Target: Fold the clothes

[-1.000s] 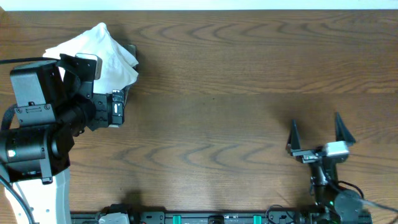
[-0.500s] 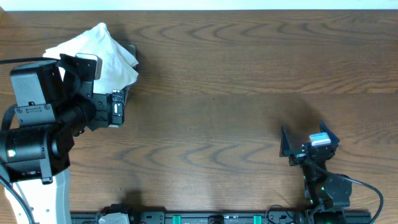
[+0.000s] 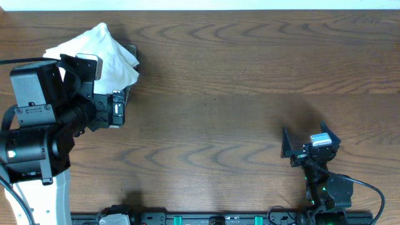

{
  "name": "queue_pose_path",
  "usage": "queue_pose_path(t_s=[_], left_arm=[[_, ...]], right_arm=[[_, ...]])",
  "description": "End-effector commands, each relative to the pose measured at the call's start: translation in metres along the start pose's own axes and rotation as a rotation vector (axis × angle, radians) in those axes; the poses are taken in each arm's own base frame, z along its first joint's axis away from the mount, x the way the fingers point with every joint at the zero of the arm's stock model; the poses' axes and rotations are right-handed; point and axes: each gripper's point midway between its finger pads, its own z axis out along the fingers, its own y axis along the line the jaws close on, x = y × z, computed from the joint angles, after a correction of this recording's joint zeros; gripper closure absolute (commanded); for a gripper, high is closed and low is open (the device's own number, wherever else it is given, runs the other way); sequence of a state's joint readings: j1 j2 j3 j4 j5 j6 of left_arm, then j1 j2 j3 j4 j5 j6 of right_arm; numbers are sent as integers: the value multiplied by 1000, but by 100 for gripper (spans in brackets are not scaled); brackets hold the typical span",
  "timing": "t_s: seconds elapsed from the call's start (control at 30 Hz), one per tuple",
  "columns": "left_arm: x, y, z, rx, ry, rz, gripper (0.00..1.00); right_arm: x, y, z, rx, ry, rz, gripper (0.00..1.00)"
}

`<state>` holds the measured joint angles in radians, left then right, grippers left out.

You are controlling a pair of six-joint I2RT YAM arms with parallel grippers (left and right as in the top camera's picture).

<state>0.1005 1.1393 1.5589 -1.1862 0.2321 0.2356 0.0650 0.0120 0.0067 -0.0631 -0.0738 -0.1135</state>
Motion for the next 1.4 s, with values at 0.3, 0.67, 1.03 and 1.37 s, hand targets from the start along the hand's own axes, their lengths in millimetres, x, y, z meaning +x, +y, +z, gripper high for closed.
queue_pose_path(t_s=[0.3,0.67,1.03,1.37], left_arm=[[3,-4,-17,-11,-39,8,2],[8,-15,-82,-90,-487,83,2],[54,-18,-53,-123,-693,119,2],[77,-15,-14,-139,-789,135,2]], right_arm=[[1,2,0,-5,4,-8,1],[1,2,0,-5,4,-8,1],[1,2,0,-5,4,-7,1],[1,2,0,-4,4,-8,1]])
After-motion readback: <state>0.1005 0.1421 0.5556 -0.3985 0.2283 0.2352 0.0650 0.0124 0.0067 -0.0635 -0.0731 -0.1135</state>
